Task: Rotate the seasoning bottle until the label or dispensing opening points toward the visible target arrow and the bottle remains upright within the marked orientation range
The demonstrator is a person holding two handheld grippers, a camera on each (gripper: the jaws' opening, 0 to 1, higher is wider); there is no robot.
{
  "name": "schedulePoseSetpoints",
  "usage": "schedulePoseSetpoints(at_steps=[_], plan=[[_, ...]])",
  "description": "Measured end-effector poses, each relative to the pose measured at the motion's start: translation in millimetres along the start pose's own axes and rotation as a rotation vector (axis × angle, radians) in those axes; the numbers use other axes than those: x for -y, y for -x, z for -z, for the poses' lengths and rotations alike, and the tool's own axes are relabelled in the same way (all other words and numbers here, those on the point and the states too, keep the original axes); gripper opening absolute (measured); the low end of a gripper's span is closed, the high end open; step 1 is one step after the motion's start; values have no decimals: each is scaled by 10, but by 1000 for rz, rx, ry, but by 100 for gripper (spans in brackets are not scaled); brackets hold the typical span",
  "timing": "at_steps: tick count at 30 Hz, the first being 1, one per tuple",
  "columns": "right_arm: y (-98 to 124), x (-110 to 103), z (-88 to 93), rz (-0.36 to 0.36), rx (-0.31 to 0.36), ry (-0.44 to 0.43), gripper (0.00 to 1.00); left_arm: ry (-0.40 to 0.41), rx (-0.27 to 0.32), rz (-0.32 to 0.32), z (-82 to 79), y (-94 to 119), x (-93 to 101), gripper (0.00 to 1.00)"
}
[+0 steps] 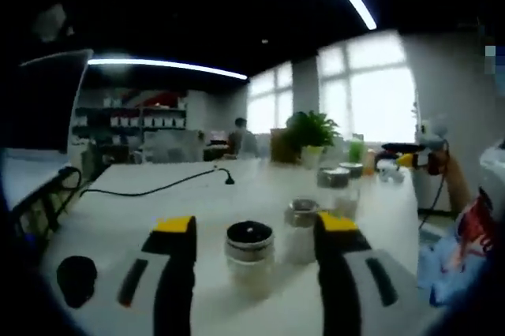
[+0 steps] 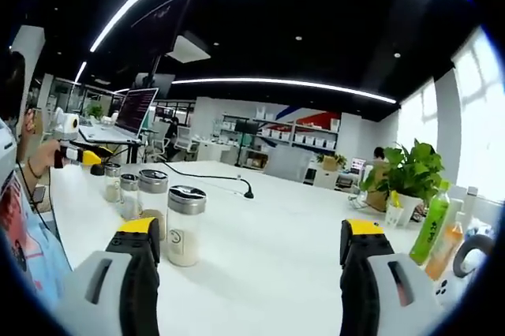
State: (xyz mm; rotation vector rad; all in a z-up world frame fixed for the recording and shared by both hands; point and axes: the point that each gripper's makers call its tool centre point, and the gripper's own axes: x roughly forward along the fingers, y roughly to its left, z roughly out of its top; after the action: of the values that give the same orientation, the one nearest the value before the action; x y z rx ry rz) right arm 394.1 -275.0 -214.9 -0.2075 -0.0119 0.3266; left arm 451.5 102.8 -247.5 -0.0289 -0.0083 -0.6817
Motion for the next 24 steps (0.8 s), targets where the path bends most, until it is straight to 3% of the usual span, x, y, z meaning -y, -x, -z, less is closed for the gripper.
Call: schedulePoseSetpoints(at_steps=[3,5,6,7,9,13,17,24], plan=[[1,-15,-1,-3,-2,0,98,-67,-34,-52,38,-9,-13,57],[-3,-19,-1,-3,-3,-7,98,-107,-57,-129,97,-6,-41,69],[-4,-23,-1,-3,-4,-9,98,-113,-31,-134,88,-6,-4,74],[-5,-27,0,-4,-4,-10,98,-109,9,-137,58,0,25,74],[-4,-38,8,-9,-8,-12,97,-69,42,-154,69,11,26,66],[-4,-44,16,-10,-11,-18,97,15,38,-193,183,-58,-41,64],[-20,-48,40,-7,-23,-15,97,28,9,-175,245,-139,6,62],[-23,-78,45,-19,-24,-19,97,29,38,-251,160,-125,-109,59]])
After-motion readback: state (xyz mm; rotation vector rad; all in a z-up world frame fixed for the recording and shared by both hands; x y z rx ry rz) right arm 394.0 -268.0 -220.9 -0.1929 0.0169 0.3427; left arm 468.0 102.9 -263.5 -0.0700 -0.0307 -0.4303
